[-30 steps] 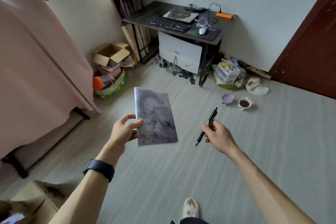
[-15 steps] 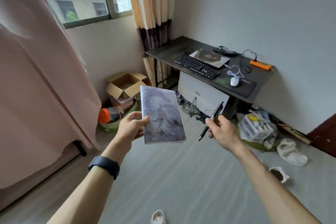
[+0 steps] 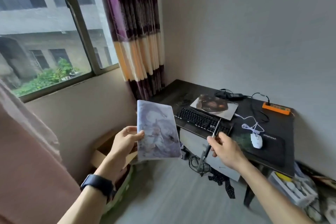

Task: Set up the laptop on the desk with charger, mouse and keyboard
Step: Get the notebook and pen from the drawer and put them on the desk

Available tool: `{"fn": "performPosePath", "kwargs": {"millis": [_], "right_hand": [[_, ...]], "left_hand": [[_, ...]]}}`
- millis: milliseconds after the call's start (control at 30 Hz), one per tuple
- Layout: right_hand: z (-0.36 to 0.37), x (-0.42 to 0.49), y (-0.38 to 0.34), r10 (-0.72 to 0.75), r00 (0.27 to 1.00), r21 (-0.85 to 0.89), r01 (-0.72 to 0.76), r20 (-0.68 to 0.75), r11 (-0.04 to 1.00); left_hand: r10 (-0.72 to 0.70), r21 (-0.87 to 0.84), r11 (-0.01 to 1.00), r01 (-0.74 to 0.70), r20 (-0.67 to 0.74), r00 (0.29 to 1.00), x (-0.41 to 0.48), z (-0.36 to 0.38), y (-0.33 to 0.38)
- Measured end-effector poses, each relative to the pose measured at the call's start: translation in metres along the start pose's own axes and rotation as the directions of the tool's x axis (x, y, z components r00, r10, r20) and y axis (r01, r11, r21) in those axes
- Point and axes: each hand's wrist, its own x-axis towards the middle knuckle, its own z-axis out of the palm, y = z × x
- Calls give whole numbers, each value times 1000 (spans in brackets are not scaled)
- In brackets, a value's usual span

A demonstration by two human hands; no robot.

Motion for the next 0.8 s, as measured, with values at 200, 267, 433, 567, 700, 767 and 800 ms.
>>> {"fn": "performPosePath", "kwargs": {"millis": [200, 267, 433, 567, 700, 767, 800], "right_hand": [[22, 173, -28, -37, 999, -4, 37, 36, 999], [30, 225, -40, -54, 998, 0, 55, 42, 999], [67, 332, -65, -77, 991, -20, 79, 113, 997], [101, 412, -61, -30, 989, -25, 34, 147, 999], [145, 476, -40, 85, 982, -63, -76, 166, 995], [168, 510, -28, 175, 966, -85, -161, 190, 983], [176, 518, -23, 208, 956, -95, -192, 206, 977]], "left_hand": [[55, 46, 997, -55, -12, 998, 147, 17, 59], [66, 71, 995, -63, -33, 997, 192, 19, 71], [3, 66, 998, 4, -93, 996, 306, 14, 75], [-41, 90, 995, 51, -105, 994, 401, 16, 58], [-123, 106, 986, 131, -82, 989, 507, 19, 32], [-193, 135, 971, 198, -49, 980, 568, 20, 16], [-224, 150, 962, 227, -40, 974, 589, 21, 9]]}}
